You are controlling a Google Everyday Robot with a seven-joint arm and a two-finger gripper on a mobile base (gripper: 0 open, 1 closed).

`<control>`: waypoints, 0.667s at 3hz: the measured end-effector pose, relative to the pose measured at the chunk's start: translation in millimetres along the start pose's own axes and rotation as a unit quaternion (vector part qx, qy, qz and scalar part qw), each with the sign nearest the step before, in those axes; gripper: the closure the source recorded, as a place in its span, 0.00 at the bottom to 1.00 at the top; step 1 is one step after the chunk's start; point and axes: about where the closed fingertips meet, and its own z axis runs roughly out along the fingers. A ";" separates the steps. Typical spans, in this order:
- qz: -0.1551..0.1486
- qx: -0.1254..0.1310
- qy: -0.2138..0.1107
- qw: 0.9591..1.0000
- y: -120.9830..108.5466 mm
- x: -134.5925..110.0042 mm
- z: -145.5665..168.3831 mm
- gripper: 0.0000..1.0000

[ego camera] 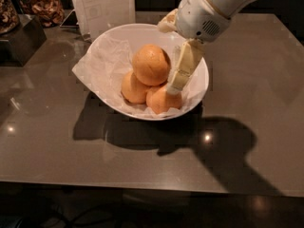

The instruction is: Pick orange from white bowl

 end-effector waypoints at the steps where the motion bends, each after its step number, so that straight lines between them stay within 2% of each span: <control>1: 0.000 0.000 -0.001 1.000 -0.8 -0.3 0.9 0.00; 2: 0.007 0.001 -0.010 1.000 -5.3 4.5 6.7 0.00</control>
Offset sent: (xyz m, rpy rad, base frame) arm 0.0140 -0.0055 -0.0152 0.0451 0.0184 -0.0293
